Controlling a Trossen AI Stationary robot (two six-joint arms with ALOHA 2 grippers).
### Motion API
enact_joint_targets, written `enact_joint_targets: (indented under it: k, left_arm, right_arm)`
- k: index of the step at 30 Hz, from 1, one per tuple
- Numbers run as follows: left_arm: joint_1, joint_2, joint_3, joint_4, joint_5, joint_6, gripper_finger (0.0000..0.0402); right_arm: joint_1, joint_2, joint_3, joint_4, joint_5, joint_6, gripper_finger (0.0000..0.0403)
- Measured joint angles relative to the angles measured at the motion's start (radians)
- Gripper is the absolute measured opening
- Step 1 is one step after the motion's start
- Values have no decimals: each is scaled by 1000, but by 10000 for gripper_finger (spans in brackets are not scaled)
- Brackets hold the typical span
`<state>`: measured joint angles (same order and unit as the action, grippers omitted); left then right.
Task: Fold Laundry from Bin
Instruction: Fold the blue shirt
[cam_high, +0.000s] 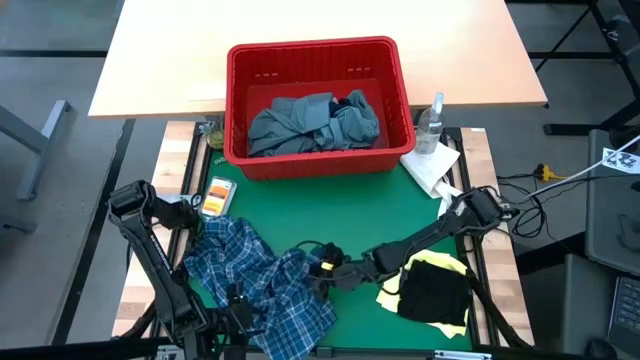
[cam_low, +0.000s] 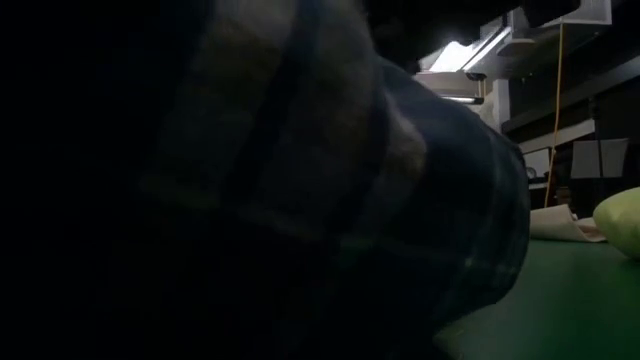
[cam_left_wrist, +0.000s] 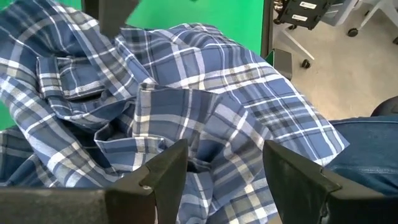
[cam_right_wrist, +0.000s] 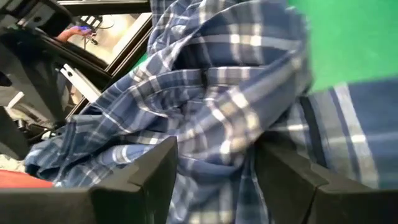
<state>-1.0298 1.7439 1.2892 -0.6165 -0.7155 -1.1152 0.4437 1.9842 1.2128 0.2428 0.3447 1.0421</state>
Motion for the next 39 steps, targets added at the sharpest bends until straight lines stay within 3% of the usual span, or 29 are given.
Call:
enact_joint_targets:
  k: [12, 17, 21, 25, 28, 35, 39]
  left_arm:
    - [-1, 57, 0, 1, 99, 5, 202]
    - [9, 95, 0, 1, 99, 0, 194]
    - [16, 96, 0, 1, 86, 0, 146]
    - [13, 95, 0, 1, 79, 0, 50]
    - [4, 95, 1, 1, 79, -9, 11]
    - [-41, 95, 62, -4, 78, -16, 3]
    - [-75, 94, 125, -28, 69, -16, 2]
  right_arm:
    - [-22, 77, 94, 0, -52, -21, 210]
    - [-21, 77, 94, -8, -50, -56, 169]
    - [-21, 77, 94, -15, -29, -88, 92]
    - [-21, 77, 94, -8, -16, -151, 12]
    - [-20, 77, 94, 11, -40, -174, 18]
    - [-19, 76, 94, 315, -209, -336, 8]
    - [-18, 76, 142, 311, -273, -389, 3]
